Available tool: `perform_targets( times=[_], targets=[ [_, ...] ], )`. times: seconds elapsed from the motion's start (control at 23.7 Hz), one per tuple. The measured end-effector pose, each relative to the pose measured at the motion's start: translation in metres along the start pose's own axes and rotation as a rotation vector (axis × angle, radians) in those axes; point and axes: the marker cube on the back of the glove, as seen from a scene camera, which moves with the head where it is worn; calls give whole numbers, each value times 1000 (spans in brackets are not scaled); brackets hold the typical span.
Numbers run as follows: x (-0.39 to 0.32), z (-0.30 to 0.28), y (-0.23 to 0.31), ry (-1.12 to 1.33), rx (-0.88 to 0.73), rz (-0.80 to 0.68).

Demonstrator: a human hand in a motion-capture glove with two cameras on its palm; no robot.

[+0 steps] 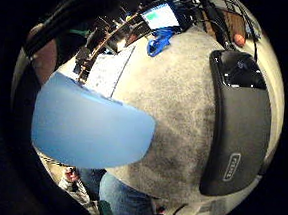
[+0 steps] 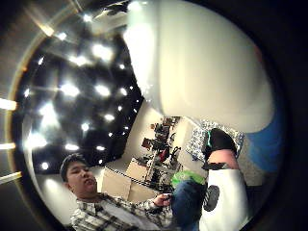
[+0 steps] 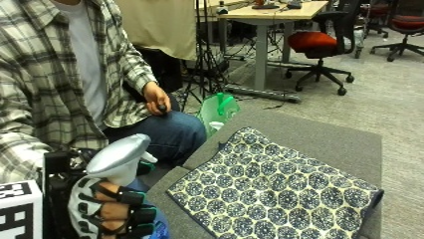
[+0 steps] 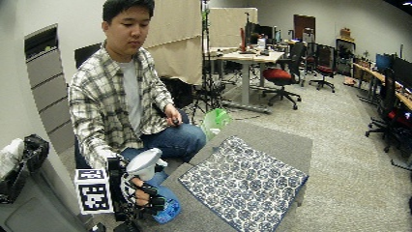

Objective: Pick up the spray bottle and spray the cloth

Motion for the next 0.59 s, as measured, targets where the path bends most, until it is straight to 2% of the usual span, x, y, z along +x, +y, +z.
perform_targets(
  times=[0.59],
  targets=[
    [0,14,-21,-42,169,-88]
  ],
)
